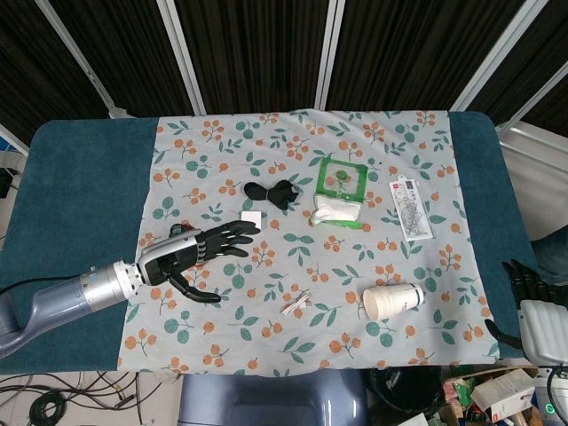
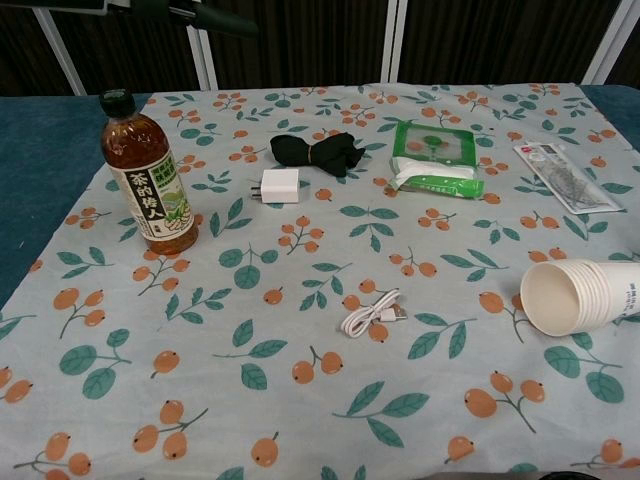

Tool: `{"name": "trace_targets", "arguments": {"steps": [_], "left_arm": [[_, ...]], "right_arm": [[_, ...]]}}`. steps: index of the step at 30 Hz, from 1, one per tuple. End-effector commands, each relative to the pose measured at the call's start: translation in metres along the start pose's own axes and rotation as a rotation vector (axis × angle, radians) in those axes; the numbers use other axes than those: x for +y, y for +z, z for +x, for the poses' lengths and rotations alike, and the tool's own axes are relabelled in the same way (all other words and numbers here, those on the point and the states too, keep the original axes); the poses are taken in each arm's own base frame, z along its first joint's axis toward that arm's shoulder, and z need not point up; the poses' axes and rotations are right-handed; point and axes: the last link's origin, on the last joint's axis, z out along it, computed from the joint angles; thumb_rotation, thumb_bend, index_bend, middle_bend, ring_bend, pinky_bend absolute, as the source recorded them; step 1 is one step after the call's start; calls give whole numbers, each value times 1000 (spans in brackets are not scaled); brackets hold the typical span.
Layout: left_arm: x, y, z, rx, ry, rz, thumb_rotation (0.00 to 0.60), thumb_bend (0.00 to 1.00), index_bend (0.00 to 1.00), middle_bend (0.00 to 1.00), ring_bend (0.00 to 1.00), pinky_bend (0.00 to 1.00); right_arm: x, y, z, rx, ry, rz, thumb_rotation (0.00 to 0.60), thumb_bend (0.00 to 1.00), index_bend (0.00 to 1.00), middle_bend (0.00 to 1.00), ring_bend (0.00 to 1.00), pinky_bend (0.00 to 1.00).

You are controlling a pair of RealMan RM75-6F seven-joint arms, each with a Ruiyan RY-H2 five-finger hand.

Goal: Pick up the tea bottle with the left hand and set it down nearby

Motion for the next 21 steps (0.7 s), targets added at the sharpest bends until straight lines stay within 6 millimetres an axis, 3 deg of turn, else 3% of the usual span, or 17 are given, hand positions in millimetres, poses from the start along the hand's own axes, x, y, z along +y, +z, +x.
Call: {"name": "trace_targets", "arguments": {"steps": [1, 14, 21], "left_arm": [[1, -2, 2, 10, 1, -3, 600, 166, 0, 0, 0, 108], [1, -4, 7, 71, 134, -2, 600, 166, 0, 0, 0, 108], [6, -22, 44, 317, 413, -65, 600, 166, 0, 0, 0, 107]], "right_arm": [[0, 0, 0, 0, -2, 0, 600, 126, 0, 37, 60, 151], [1, 0, 0, -1, -1, -2, 600, 126, 0, 37, 60, 151], [1, -1, 1, -1, 1, -4, 600, 126, 0, 36, 60, 151]]}}
